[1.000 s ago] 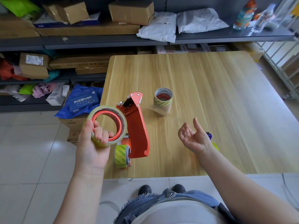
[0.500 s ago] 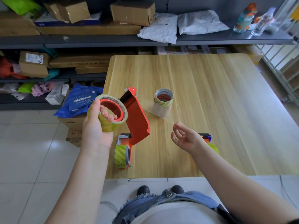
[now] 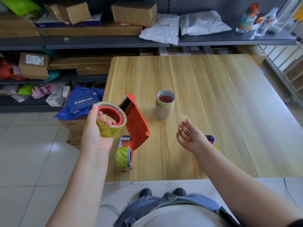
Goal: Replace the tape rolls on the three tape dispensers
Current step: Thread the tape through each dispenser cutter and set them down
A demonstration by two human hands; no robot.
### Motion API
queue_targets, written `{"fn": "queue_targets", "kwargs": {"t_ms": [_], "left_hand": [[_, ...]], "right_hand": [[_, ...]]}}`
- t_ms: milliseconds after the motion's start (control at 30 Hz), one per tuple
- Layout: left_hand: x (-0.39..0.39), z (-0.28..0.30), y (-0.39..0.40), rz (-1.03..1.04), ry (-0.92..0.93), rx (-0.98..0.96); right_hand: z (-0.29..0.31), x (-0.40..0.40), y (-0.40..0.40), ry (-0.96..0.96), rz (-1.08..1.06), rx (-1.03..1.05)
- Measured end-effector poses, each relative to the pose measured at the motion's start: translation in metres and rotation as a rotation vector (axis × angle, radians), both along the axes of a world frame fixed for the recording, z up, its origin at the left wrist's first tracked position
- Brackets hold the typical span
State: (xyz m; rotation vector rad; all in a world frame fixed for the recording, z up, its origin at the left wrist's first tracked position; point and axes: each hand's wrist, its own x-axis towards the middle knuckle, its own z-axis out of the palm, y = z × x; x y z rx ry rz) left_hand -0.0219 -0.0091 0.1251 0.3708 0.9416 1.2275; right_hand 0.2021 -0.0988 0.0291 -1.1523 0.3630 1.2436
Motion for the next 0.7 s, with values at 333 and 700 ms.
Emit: {"fn": "queue_targets", "kwargs": {"t_ms": [333, 700], "left_hand": [[0.0, -0.003, 0.007, 0.011, -0.061, -0.069], [0.008, -0.018, 0.021, -0.108, 0.153, -0.008]], "right_hand": [[0.011, -0.007, -0.008, -0.411, -0.07, 0.062], [0.002, -0.03, -0.022, -0.552, 0.062, -0.124]]}}
